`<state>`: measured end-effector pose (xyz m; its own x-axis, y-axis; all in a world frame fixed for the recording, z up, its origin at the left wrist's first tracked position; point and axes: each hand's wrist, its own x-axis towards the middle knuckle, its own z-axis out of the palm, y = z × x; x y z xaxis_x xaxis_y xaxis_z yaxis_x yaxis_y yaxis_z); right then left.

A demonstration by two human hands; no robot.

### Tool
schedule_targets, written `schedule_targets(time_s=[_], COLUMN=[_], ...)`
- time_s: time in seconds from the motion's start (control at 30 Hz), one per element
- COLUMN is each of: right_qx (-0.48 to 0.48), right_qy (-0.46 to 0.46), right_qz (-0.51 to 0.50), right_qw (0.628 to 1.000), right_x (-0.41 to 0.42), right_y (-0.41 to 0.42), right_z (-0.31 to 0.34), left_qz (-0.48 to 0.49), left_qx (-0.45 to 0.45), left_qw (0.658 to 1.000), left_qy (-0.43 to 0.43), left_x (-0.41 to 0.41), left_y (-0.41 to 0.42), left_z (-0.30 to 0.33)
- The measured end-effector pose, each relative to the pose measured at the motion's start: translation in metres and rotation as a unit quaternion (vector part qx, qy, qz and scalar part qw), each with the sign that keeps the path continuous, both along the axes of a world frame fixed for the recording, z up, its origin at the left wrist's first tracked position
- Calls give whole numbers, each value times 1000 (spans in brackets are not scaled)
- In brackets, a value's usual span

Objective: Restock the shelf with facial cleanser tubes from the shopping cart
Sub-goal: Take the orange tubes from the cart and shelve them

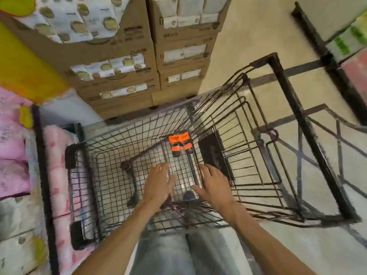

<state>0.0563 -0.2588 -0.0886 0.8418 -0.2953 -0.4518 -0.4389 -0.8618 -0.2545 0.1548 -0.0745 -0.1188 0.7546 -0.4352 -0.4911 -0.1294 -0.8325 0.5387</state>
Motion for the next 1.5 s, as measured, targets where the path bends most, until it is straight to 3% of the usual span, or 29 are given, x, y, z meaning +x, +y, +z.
schedule_targets(time_s=[0.3,0.67,0.97,1.2,1.37,1.5], right_qx=[47,95,84,86,32,-75], right_qy=[77,77,126,127,135,155], right_qz=[-29,-82,-85,-53,-28,-32], right_qw=[996,989,985,987,990,985], right_x=[45,63,75,114,153,160], right_y=[-16,-12,-22,-17,-9,-1], right_z=[-112,-191,-194,-209,-251,-274], left_qz=[17,157,178,265,336,382], left_qx=[30,47,28,-43,-77,-117], left_qw=[998,984,976,949,925,900], left_qy=[49,72,126,163,161,174], left_x=[68,119,121,95,84,80], left_y=[-56,-110,-99,-18,22,34], left_z=[-123,-254,-256,-257,-243,-241])
